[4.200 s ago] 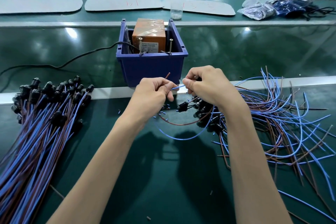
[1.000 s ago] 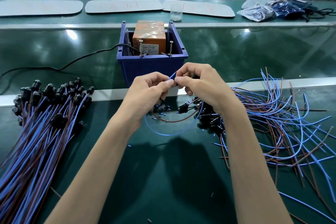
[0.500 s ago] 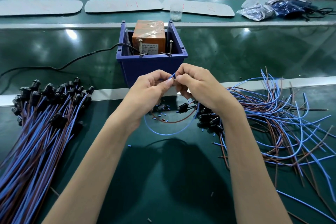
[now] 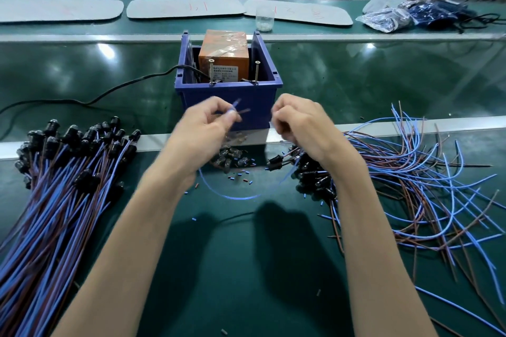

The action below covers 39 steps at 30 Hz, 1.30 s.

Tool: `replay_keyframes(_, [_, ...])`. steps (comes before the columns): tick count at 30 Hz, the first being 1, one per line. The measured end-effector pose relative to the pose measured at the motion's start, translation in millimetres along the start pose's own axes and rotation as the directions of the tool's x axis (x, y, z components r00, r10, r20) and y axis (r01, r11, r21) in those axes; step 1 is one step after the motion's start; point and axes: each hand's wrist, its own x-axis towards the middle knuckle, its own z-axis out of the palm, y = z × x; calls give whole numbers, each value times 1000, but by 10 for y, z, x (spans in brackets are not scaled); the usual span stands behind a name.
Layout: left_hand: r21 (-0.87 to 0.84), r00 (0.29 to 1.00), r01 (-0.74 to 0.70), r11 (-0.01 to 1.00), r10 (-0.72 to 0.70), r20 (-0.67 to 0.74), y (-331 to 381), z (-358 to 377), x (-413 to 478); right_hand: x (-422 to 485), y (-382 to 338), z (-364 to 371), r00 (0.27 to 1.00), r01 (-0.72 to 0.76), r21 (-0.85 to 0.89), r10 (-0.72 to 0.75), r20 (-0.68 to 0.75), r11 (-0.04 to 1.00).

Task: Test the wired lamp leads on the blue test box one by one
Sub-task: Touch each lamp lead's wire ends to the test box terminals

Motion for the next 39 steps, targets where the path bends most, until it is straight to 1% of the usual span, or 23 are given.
replay_keyframes(2, [-110,999,28,994,-31,-25,28,-146,27,-25,34,-140,998,-52,117,56,-32,992])
replay_keyframes(3, [-164,999,30,986,-32,-8,45,-193,28,-37,56,-200,996,-91,163,93,-6,982])
replay_keyframes(4, [-189,1000,24,982,-23,8,57,-208,18,-49,78,-238,992,-123,163,119,31,979])
replay_keyframes(5, [-185,1000,14,983,-11,17,68,-192,4,-56,98,-252,990,-135,103,129,63,986])
replay_keyframes(6, [-172,1000,4,985,-1,17,72,-152,-10,-63,113,-244,989,-122,5,121,87,992])
replay_keyframes(8, [-149,1000,-2,989,3,8,63,-67,-26,-66,116,-204,991,-51,-164,71,115,985])
replay_keyframes(10, [-142,1000,-9,990,11,13,51,-16,-32,-68,99,-173,991,-13,-167,35,126,986])
replay_keyframes(11, [-148,1000,-15,989,17,15,47,-6,-32,-67,89,-169,993,-13,-125,28,114,992])
replay_keyframes(13, [-177,1000,-22,984,24,6,40,3,-29,-65,49,-168,996,-16,60,11,86,998])
replay_keyframes(15, [-236,1000,-15,972,14,-5,36,9,-26,-69,13,-177,996,10,254,-32,82,967])
replay_keyframes(16, [-275,1000,-8,961,7,-4,36,12,-22,-69,5,-181,995,34,315,-60,75,949])
replay_keyframes(18, [-352,1000,-2,936,6,12,40,21,-19,-64,2,-179,997,72,345,-81,12,936])
replay_keyframes(20, [-403,999,-3,915,19,37,53,39,-25,-40,12,-165,994,76,310,-47,-98,948])
replay_keyframes(22, [-440,999,-4,898,27,45,74,61,-37,-13,11,-133,984,90,294,-39,-173,951])
replay_keyframes(26, [-493,1000,-1,870,12,19,113,103,-65,-7,10,-66,981,111,346,-47,-188,932])
replay_keyframes(28, [-510,1000,0,860,9,14,126,120,-72,-2,7,-43,963,112,321,-24,-267,940])
replay_keyframes(30, [-526,1000,-3,850,11,12,134,134,-78,5,-6,-47,942,92,395,49,-332,914])
replay_keyframes(31, [-533,1000,-7,846,15,11,135,140,-79,6,-6,-56,943,84,459,79,-324,884])
replay_keyframes(32, [-540,1000,-13,842,21,10,136,144,-80,4,-8,-63,954,81,522,86,-287,849])
replay_keyframes(34, [-553,999,-30,833,37,3,139,150,-84,-5,-14,-69,983,67,597,51,-179,799])
replay_keyframes(35, [-559,999,-36,829,43,-1,140,153,-87,-7,-20,-71,991,45,599,40,-128,800])
replay_keyframes(37, [-573,999,-40,819,43,-9,143,152,-97,7,-27,-60,996,-39,560,77,-44,828])
replay_keyframes(39, [-598,1000,-31,801,27,-15,145,158,-106,17,-33,-28,994,-94,548,108,6,831])
